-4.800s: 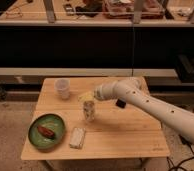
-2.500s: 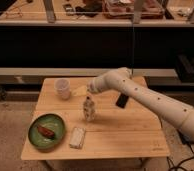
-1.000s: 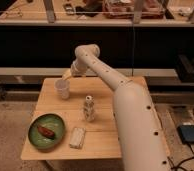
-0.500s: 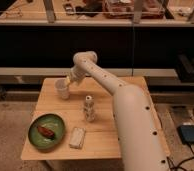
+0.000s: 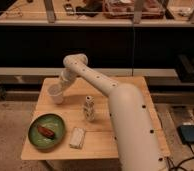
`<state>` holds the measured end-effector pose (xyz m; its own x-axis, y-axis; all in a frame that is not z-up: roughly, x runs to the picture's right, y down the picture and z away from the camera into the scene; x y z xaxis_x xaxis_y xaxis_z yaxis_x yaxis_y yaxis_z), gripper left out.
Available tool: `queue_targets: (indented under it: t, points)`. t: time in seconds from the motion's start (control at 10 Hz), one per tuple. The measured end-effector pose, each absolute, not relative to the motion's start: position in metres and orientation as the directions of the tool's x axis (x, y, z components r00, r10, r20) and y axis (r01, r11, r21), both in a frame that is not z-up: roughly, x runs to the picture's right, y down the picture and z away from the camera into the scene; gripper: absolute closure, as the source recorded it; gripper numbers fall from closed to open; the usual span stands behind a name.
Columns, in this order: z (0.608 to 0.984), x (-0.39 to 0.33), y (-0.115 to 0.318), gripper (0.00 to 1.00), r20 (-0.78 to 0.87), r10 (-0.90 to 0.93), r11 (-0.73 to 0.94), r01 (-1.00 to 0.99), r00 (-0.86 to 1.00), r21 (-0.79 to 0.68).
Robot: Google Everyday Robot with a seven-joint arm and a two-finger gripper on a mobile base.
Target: Place the ceramic cup in the ceramic bowl
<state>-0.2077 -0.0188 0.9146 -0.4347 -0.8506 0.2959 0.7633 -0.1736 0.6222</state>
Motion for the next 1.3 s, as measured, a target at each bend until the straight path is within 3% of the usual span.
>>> queue_targets:
  t: [0.6,1.3]
  points:
    - [0.820,-0.176,-0.038,1.00,0.254,-0.838,-0.146,0.646,-0.484,0.749]
    - [0.729,-0.188,0.022,1.00,0.143,-0.713,-0.266,0.454,-0.686,0.850]
